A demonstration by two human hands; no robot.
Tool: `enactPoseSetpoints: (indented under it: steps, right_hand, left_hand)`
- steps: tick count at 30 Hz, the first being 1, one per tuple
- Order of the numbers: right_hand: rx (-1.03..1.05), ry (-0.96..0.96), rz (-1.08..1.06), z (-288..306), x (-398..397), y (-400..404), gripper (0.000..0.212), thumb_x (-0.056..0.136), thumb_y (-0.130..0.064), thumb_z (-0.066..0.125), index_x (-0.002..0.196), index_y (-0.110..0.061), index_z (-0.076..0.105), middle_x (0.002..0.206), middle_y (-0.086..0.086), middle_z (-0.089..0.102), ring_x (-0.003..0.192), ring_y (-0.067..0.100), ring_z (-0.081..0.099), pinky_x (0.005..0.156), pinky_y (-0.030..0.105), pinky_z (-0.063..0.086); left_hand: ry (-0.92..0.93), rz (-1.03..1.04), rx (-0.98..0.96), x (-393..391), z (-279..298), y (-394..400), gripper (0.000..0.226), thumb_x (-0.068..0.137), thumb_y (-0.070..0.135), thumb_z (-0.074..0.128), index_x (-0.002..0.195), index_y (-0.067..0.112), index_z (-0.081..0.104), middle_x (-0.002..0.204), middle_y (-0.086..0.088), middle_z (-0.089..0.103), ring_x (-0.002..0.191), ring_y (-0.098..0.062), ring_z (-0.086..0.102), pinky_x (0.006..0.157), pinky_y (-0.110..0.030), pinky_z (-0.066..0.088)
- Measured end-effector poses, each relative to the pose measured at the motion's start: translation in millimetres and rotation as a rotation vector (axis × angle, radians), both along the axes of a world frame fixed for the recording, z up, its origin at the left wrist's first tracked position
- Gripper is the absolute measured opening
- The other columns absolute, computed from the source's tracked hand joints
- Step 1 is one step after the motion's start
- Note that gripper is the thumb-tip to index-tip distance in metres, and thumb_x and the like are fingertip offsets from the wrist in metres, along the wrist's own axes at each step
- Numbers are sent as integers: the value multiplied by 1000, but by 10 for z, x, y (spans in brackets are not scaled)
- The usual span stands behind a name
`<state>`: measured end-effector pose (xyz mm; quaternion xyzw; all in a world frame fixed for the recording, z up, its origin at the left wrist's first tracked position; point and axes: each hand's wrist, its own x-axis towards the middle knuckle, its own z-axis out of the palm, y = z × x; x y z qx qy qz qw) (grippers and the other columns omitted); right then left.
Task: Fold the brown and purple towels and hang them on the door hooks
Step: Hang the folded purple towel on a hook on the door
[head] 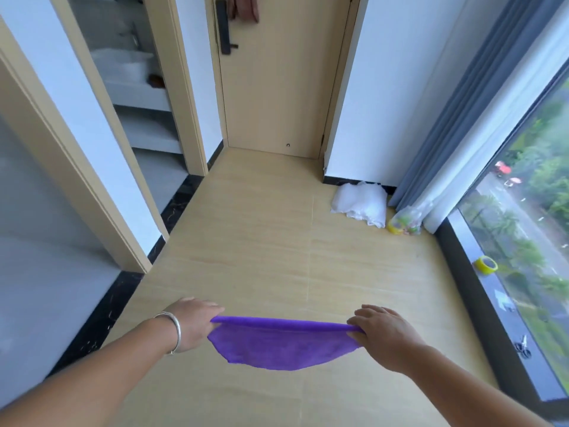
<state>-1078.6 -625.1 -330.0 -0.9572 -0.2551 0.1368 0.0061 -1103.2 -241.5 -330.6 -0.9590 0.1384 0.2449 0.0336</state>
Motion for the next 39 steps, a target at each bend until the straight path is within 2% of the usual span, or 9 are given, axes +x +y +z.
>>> enactPoseSetpoints:
  steps: [2, 4, 7, 10, 17, 21, 29, 33, 39]
  right_hand:
    - [-19, -38, 5, 501, 98, 47, 60, 95, -64, 14, 117, -32, 60, 112, -16, 57, 124, 7, 42, 104, 23, 32]
    - [-24, -101, 10, 961, 196, 85, 41, 100, -52, 29, 116, -32, 60, 109, -16, 57, 120, 7, 44, 100, 23, 34]
    - [1, -183, -2, 1588, 285, 145, 37, 100, -49, 33, 114, -31, 62, 107, -15, 57, 115, 6, 46, 95, 24, 37]
    - [39, -246, -13, 2178, 325, 233, 36, 101, -49, 33, 110, -31, 62, 101, -16, 54, 112, 5, 47, 90, 24, 37]
    - [49, -409, -50, 3216, 406, 384, 37, 102, -47, 31, 116, -32, 62, 101, -17, 52, 111, 7, 49, 93, 25, 39]
    - [59, -449, -83, 3504, 457, 427, 38, 102, -46, 31, 118, -31, 62, 115, -13, 60, 113, 8, 50, 96, 27, 40]
    - [75, -479, -117, 3573, 783, 417, 40, 102, -46, 29, 119, -33, 63, 115, -15, 60, 109, 6, 51, 96, 27, 43]
    - [84, -469, -105, 3501, 1181, 354, 41, 102, -45, 28, 120, -32, 63, 117, -14, 60, 109, 5, 50, 96, 26, 41]
    - [84, -483, -59, 3570, 2056, 249, 40, 102, -45, 29, 119, -30, 61, 117, -12, 59, 115, 8, 48, 98, 28, 40]
  left_hand:
    - [-64, 23, -22, 71, 465, 74, 33, 102, 33, 32, 127, 22, 50, 126, 5, 55, 115, -20, 51, 81, -27, 30]
    - [-116, 64, -63, 146, 886, 157, 33, 101, 36, 33, 126, 25, 51, 125, 7, 56, 114, -20, 53, 90, -29, 39]
    - [-188, 97, -97, 207, 1478, 261, 24, 99, 39, 34, 105, 28, 55, 104, 8, 59, 97, -19, 57, 83, -35, 45]
    - [-275, 130, -141, 272, 2025, 319, 27, 98, 39, 33, 86, 22, 51, 86, 7, 56, 81, -17, 55, 69, -32, 40]
    - [-458, 161, -131, 410, 3061, 414, 33, 96, 37, 30, 73, 25, 51, 80, 0, 62, 65, -14, 49, 59, -30, 36]
    - [-517, 150, -106, 479, 3396, 442, 35, 98, 37, 29, 75, 24, 52, 80, 0, 59, 68, -15, 49, 61, -30, 35]
    - [-558, 132, -34, 849, 3585, 402, 36, 100, 37, 28, 83, 23, 57, 87, 1, 62, 80, -18, 57, 70, -34, 44]
    - [-552, 137, -33, 1166, 3515, 353, 36, 99, 40, 28, 77, 26, 53, 85, 2, 61, 74, -16, 53, 66, -32, 42]
    - [-529, 161, 1, 1821, 3628, 183, 35, 101, 35, 28, 83, 22, 55, 87, 0, 59, 74, -16, 49, 66, -32, 38]
